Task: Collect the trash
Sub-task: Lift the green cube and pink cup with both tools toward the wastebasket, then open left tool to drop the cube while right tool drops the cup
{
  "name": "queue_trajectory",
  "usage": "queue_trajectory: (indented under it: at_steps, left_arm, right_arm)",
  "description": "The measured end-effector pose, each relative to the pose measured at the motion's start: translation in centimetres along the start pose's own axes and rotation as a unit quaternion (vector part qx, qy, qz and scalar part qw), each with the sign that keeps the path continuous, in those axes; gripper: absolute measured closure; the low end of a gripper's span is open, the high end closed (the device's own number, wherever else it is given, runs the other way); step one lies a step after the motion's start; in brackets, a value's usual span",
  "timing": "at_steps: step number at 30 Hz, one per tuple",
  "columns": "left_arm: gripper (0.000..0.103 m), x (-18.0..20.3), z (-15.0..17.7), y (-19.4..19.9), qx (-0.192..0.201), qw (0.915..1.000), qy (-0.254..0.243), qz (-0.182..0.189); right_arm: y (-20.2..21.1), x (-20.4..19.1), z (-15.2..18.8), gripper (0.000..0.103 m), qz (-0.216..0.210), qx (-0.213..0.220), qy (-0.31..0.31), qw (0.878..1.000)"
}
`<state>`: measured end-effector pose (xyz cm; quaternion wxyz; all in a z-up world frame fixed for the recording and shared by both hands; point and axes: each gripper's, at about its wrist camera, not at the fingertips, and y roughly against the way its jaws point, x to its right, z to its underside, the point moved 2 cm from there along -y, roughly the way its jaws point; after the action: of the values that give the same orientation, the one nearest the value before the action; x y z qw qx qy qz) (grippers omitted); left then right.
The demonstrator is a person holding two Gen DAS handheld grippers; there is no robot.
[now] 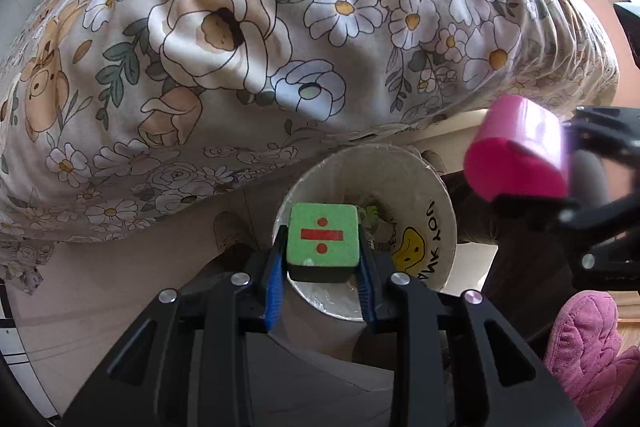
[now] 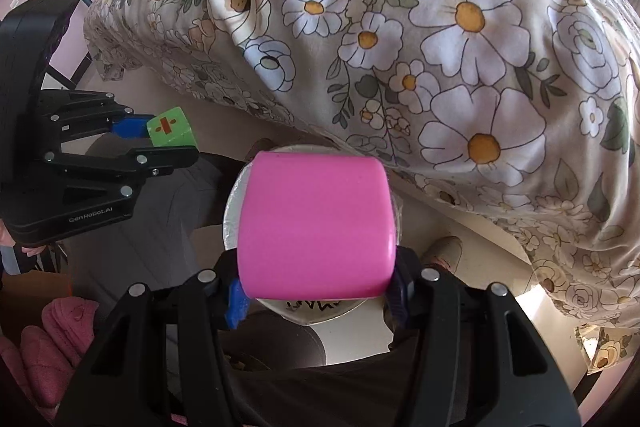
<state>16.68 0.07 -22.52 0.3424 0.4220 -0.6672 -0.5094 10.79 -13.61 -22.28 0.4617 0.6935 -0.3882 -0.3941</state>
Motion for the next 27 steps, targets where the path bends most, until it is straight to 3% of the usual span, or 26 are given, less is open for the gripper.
queue_trajectory:
  at_steps: [3,13,27]
  left_arm:
    - [0.070,0.1,0.4,-2.1,-0.017,0.9998,-0.004,-0.003]
    - [0.070,-0.1,1.1,-9.4,-0.087,0.9961,0.005,0.014]
    - [0.070,1.2,1.0,-19.2,-0.181,0.9816,0.044,0.041]
  right_arm:
    - [-2.5,0.1,0.6,0.048,0.017,-0.017,0.003,1.000]
    - [-9.5,0.6,1.6,0.048,0.010,-0.093,-0.014,0.996]
    - [-18.4,1.8,2.6,0.048,0.012,-0.194,-0.034,0.980]
